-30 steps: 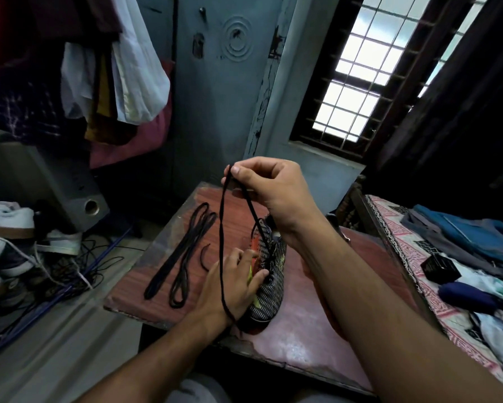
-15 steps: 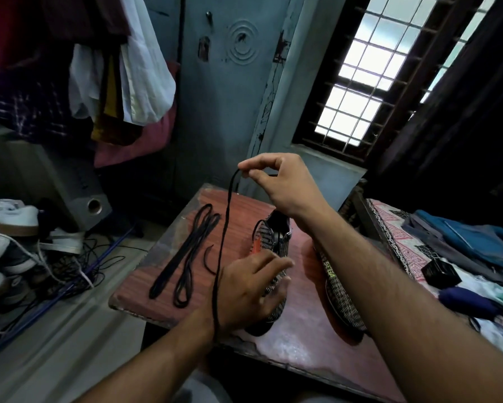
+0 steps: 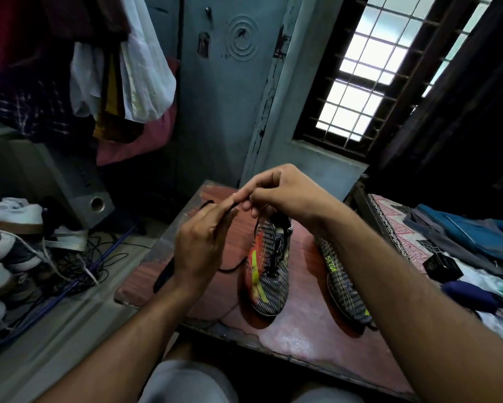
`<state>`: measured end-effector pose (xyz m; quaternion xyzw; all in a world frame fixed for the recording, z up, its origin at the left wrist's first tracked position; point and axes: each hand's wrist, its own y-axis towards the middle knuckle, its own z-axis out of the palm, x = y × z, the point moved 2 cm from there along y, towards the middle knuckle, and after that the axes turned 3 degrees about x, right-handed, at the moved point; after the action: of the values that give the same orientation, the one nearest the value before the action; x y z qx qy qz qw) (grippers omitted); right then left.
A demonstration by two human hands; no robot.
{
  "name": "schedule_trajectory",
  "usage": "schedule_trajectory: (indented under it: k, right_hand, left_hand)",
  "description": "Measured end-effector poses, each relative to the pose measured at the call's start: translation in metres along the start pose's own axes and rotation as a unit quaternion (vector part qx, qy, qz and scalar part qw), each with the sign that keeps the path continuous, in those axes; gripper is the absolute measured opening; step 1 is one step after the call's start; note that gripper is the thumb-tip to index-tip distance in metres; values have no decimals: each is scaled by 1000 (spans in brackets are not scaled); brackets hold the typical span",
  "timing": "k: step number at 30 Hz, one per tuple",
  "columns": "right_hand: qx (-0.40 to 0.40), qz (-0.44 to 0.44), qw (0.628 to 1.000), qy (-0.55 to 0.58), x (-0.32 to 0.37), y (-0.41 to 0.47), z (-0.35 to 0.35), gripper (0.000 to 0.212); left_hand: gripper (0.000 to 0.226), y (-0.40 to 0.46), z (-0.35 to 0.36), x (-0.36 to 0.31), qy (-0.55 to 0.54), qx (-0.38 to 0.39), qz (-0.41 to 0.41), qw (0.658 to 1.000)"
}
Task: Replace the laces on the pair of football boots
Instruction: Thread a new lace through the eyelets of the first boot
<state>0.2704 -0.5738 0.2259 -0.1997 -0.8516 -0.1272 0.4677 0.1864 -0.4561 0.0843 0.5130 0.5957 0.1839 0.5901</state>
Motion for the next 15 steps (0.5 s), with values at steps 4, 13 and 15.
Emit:
schedule_trajectory:
  k: [4,13,15]
  right_hand:
    - [-52,-34,991,119,-7,0,-2,28]
    - [-80,-120,936,323,-7,-16,-11,22]
    - [-88,-119,931,334,-10,-20,-13,17]
  left_hand:
    - [30,0,-2,21,94,47,-12,994]
    - [36,1,-9,36,50,71,-84,993]
    - [30,0,-8,39,55,78,-108,990]
